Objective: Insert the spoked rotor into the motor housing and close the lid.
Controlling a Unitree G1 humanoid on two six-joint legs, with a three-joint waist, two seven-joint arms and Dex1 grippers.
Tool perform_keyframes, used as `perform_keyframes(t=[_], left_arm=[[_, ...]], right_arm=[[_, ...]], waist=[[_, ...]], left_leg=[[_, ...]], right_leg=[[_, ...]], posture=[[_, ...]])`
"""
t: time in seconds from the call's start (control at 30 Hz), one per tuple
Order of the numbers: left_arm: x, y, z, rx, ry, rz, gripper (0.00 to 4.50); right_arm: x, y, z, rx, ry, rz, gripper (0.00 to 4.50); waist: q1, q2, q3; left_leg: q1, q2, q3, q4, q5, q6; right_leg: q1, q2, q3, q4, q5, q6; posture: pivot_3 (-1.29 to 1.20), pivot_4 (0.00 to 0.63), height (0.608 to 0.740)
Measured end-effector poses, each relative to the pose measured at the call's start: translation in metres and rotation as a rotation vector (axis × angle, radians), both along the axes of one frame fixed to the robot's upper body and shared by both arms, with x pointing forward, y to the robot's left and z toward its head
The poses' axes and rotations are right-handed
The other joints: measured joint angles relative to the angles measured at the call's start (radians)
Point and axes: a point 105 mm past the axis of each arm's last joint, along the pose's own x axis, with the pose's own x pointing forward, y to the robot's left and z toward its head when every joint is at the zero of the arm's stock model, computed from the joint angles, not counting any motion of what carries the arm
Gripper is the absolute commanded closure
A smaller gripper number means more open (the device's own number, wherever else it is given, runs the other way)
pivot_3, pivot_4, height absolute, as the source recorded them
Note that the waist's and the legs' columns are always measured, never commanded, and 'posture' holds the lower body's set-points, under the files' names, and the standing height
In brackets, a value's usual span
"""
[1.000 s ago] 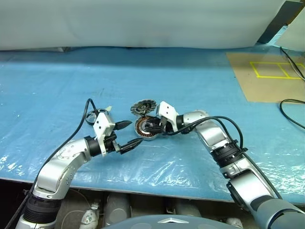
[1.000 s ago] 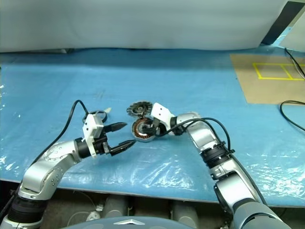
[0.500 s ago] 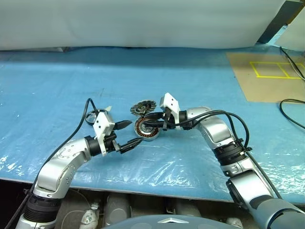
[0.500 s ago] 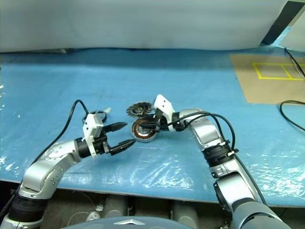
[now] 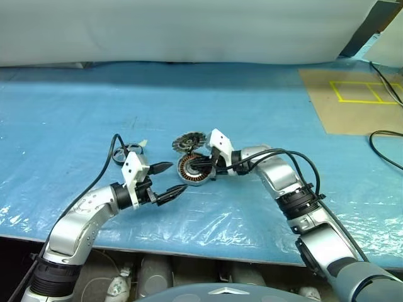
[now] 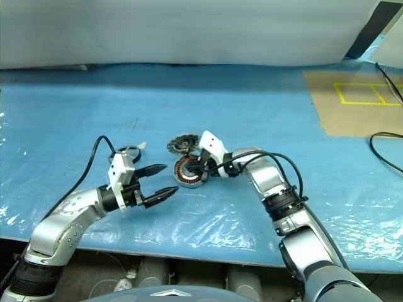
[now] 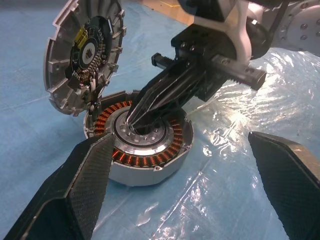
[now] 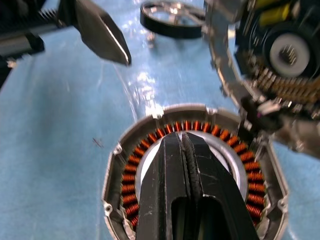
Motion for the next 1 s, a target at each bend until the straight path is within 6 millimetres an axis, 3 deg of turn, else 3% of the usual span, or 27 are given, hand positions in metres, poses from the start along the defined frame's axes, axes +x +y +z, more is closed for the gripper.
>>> perform_keyframes(t=[0.23,0.43,0.53,0.63,1.0], left_arm=[[0.0,0.003,-0.006,0.007,-0.001,0.001,0.0],[-0.001,0.003,-0.013,0.012,0.009,-0.008,0.0],[0.0,0.004,-0.016,0.013,0.017,-0.011,0.0],[0.0,0.004,-0.015,0.012,0.003,-0.015,0.0],[-0.001,0.004,-0.016,0.009,-0.002,-0.02,0.0]], right_arm=[[0.005,0.003,-0.004,-0.021,-0.042,-0.012,4.48],[0.0,-0.002,-0.001,0.06,0.113,-0.038,4.48],[-0.007,0.001,0.01,0.166,0.202,-0.031,4.48],[-0.006,0.002,0.022,0.202,0.181,-0.029,4.48],[0.008,0.002,-0.001,0.058,0.059,-0.1,4.48]], waist=[[-0.001,0.0,0.0],[0.003,0.0,0.0],[0.001,0.0,0.0],[0.0,0.0,0.0],[0.001,0.0,0.0]], left_leg=[[0.008,0.0,0.0,0.0,-0.001,0.002],[0.006,0.0,0.0,-0.001,-0.001,0.002],[0.001,0.0,0.0,-0.001,0.0,0.0],[0.001,0.0,0.0,-0.001,0.0,0.0],[0.001,0.0,0.0,-0.001,0.0,0.0]], right_leg=[[0.008,0.0,0.0,0.0,0.0,0.0],[0.006,0.0,0.0,-0.001,0.0,0.0],[0.0,0.0,0.0,0.0,0.0,0.0],[-0.001,0.0,0.0,0.0,0.0,0.0],[0.0,0.0,0.0,0.0,0.0,0.0]], posture=[[0.0,0.15,0.74],[0.0,0.15,0.74],[0.0,0.15,0.74],[0.0,0.15,0.74],[0.0,0.15,0.74]])
